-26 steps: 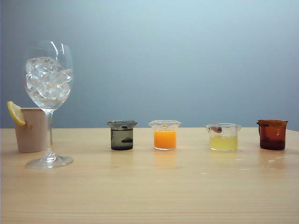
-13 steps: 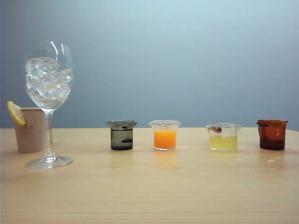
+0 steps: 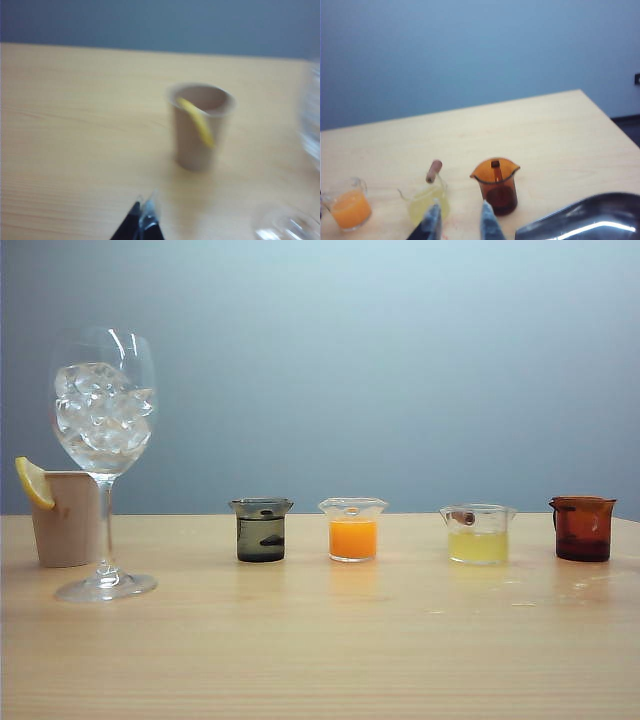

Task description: Pick up the ice scoop on the desk filled with ice cubes, pour the ice into the goblet, and finally put the scoop back on the table.

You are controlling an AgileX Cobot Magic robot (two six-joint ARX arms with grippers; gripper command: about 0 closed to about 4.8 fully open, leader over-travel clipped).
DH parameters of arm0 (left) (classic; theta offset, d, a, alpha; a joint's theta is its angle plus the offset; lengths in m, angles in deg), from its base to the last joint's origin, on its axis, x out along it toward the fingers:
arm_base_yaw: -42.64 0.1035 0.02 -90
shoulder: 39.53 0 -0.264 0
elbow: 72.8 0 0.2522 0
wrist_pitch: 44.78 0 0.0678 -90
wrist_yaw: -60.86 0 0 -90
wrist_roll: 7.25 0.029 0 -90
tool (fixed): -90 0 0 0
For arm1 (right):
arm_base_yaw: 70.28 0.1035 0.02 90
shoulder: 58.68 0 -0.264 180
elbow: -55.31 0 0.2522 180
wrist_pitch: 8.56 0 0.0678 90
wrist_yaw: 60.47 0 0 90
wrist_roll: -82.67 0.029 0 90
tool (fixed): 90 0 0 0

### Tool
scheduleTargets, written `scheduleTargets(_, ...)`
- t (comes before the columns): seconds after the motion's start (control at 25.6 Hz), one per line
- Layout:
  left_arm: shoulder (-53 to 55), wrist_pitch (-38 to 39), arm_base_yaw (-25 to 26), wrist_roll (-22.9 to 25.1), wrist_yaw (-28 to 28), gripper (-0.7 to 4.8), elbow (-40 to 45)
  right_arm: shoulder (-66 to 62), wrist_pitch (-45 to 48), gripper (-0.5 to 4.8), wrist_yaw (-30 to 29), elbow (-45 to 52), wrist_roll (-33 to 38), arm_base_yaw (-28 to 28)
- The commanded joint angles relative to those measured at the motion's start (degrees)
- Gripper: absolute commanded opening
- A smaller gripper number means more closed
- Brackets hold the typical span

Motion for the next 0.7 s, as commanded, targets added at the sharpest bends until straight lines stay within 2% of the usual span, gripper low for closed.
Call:
scheduleTargets(0.04, 0.0, -4.1, 0.0, 0.5, -4.8, -0.03, -0.2, 1.0, 0.0, 1.04, 0.1, 0.2, 0.0, -0.2)
scheduleTargets(0.2, 0.0, -6.5, -0.1, 0.4, -4.8, -0.03, -0.2, 1.0, 0.4, 1.04, 0.0, 3.2, 0.0, -0.9)
scheduleTargets(0.39, 0.0, -6.5, -0.1, 0.4, -4.8, -0.03, -0.2, 1.0, -13.4, 1.04, 0.0, 3.1, -0.2, -3.7)
scheduleTargets(0.7, 0.0, -6.5, -0.1, 0.4, -4.8, -0.03, -0.2, 1.0, -13.6, 1.04, 0.0, 3.1, -0.2, -3.9)
